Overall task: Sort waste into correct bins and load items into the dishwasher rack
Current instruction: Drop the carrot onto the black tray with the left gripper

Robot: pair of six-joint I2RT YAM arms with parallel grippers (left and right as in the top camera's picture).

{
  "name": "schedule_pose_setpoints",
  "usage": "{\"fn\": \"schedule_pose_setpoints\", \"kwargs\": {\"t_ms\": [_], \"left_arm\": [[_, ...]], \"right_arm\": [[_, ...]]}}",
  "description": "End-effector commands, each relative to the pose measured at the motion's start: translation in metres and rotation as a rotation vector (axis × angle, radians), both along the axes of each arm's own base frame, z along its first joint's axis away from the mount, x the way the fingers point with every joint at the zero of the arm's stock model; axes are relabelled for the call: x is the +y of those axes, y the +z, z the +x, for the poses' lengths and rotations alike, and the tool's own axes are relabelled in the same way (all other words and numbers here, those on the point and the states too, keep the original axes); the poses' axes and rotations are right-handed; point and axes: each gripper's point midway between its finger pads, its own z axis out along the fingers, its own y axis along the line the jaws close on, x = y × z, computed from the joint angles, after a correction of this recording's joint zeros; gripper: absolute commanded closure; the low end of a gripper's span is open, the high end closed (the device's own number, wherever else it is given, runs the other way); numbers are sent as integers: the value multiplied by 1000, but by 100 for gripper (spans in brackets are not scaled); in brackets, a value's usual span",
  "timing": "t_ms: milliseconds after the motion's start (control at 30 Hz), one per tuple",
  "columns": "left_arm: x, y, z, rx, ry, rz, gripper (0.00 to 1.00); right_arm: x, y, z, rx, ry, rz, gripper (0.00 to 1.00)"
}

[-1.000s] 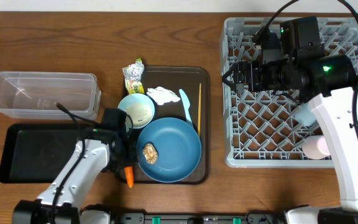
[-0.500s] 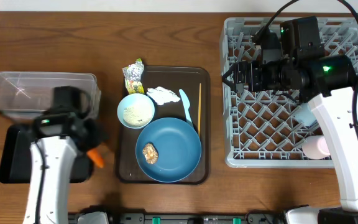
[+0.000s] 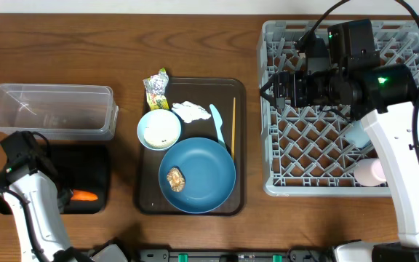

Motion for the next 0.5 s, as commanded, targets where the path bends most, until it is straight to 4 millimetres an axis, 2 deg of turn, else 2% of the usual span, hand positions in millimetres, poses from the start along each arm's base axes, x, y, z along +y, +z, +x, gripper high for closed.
{"fn": "schedule_pose_setpoints", "kwargs": {"t_ms": [0,33,67,100,133,333,467], "left_arm": [[-2,-12,-9,17,66,-8,92],[-3,-15,-10,20,66,-10,83],[-3,-17,-11,23,66,-12,70],[-4,-17,-12,26,66,-13,51],[-4,-17,-12,25,65,-14,44],[-10,-11,-3,-17,-14,-41,41],[-21,12,18,-126,-126,-93,34]], "right_arm": [[1,-1,0,0,5,-4,1],[1,-1,-1,1,5,-5,1],[1,-1,-1,2,5,-5,1],[1,-1,-1,4,6,-5,1],[1,-1,-1,4,6,-5,1],[0,-1,-1,4,5,-5,1],[0,-2,-1,6,5,-6,1]]}}
